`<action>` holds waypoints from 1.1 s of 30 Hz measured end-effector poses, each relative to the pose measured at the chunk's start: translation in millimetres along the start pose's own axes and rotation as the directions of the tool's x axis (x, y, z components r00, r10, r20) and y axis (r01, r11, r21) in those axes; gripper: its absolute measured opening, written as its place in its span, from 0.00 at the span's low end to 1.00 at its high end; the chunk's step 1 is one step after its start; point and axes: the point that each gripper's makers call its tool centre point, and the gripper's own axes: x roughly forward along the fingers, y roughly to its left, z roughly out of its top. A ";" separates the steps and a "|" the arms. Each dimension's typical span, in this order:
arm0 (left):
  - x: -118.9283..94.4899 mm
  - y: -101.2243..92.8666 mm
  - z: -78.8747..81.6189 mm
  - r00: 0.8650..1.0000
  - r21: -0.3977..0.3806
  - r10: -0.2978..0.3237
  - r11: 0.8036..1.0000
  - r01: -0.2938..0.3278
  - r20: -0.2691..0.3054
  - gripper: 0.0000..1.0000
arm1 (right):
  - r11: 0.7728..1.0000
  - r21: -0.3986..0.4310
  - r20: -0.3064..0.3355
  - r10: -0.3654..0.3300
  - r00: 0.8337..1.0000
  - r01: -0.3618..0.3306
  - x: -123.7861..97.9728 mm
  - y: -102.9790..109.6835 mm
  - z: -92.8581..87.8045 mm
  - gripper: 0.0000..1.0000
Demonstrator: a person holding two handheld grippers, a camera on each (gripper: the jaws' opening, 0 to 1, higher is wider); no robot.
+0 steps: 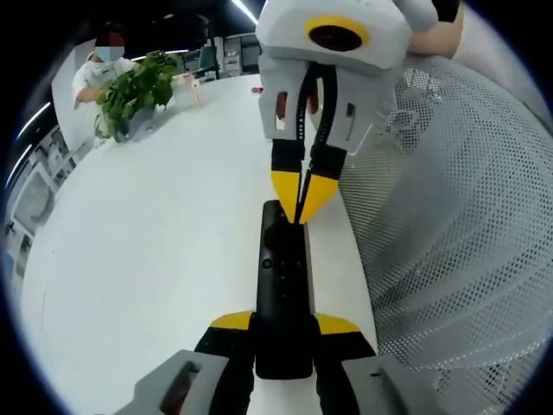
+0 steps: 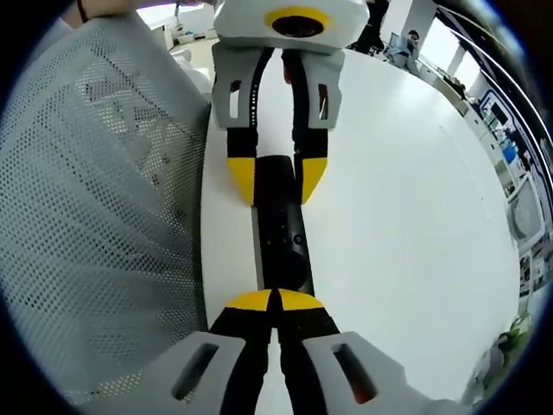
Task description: Press the specified remote control buttons in sequence, fully releasing each button before pressing the next.
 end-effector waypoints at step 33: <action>-0.5 0.5 -0.2 1.000 -0.010 0.002 1.000 -0.002 0.004 0.25 | 0.998 0.059 0.034 0.001 0.999 -0.003 2.7 -3.8 7.7 0.00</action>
